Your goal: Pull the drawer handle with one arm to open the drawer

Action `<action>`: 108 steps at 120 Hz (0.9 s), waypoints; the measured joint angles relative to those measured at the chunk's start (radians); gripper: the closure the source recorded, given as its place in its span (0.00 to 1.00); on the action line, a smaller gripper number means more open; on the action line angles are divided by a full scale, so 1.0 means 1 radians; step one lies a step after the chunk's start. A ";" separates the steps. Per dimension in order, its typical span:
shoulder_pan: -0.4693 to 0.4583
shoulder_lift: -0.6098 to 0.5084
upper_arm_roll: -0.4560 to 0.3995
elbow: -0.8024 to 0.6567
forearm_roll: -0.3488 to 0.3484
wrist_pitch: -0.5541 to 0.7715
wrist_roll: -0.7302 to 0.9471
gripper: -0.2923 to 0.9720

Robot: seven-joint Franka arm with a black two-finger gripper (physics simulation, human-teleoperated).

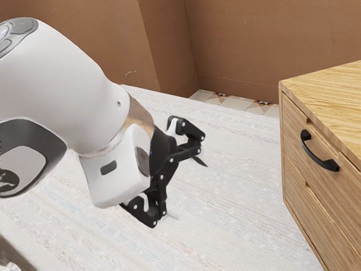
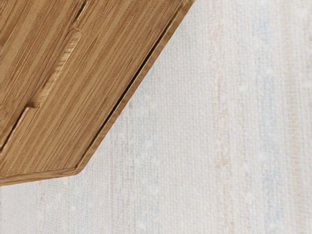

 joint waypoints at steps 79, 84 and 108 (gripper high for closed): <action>-0.163 0.088 0.132 0.006 -0.058 0.271 0.422 0.23; -0.168 0.110 0.142 0.021 -0.059 0.282 0.434 0.23; -0.176 0.163 0.156 0.053 -0.063 0.316 0.479 0.23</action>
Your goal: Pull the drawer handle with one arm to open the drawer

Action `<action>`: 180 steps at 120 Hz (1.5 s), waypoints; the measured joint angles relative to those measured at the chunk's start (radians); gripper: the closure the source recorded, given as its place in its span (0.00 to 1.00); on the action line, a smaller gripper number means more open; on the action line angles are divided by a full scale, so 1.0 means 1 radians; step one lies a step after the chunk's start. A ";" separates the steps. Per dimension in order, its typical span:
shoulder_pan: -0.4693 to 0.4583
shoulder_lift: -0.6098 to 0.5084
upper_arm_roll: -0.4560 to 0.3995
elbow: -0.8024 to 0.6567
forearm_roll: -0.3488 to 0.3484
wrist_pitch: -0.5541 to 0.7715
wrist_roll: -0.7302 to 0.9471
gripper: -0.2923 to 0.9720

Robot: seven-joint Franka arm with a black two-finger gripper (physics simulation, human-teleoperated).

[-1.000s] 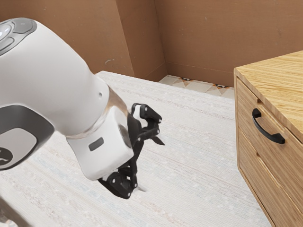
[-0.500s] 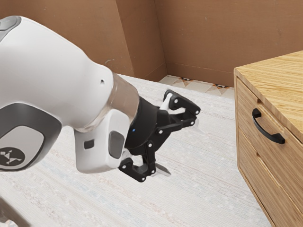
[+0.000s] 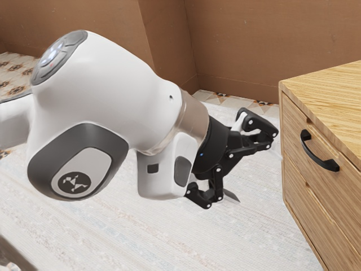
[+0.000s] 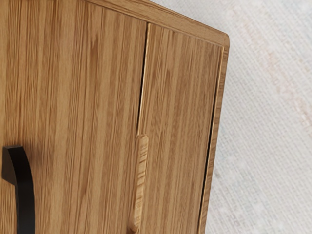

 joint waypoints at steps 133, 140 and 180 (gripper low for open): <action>0.515 0.137 -0.427 0.097 -0.123 0.027 0.100 0.23; 0.519 0.143 -0.430 0.100 -0.131 0.027 0.102 0.23; 0.523 0.192 -0.431 0.153 -0.148 0.026 0.110 0.23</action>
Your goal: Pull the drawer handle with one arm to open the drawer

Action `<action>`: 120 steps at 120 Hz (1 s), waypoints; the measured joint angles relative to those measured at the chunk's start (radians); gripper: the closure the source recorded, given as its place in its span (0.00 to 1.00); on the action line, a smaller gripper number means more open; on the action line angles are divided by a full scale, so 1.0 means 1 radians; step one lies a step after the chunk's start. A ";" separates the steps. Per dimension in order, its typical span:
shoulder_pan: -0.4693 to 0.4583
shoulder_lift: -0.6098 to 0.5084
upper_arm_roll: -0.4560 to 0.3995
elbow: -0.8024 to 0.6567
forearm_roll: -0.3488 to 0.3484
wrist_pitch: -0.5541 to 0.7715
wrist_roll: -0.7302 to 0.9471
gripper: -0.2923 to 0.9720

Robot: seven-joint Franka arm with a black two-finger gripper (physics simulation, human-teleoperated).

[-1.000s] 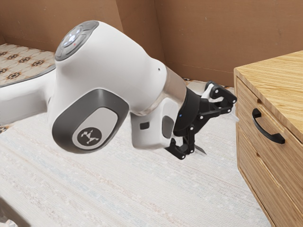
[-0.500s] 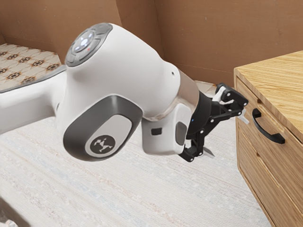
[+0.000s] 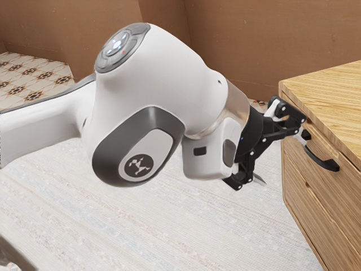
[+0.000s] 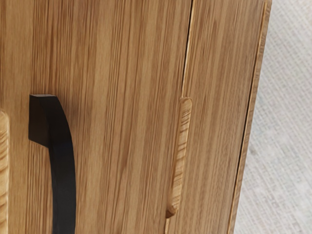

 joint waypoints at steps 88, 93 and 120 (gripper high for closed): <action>0.003 0.098 0.002 0.055 -0.010 -0.004 0.007 0.23; 0.003 0.098 0.002 0.055 -0.010 -0.005 0.007 0.24; 0.004 0.092 0.002 0.055 -0.013 -0.006 0.006 0.30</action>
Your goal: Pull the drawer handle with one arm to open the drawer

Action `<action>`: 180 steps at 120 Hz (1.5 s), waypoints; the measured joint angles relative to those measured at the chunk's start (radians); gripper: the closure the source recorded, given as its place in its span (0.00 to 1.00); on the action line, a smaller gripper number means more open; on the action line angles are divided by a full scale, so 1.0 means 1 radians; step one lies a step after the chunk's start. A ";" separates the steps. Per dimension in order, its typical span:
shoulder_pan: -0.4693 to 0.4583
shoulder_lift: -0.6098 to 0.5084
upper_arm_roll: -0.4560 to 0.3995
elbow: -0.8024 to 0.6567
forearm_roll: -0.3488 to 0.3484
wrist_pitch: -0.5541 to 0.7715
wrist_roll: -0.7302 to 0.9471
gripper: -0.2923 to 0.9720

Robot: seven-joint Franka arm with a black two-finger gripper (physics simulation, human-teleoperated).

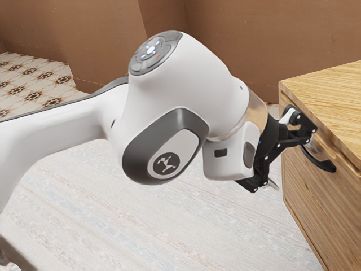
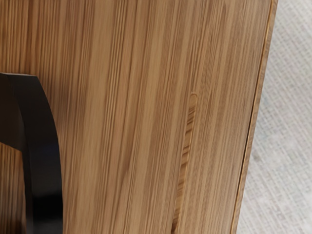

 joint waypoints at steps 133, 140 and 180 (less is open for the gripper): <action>-0.004 -0.162 0.006 -0.134 -0.011 -0.007 -0.011 0.59; -0.006 -0.174 0.012 -0.144 -0.010 -0.007 -0.011 0.60; -0.004 -0.253 0.022 -0.223 -0.010 -0.001 -0.013 0.61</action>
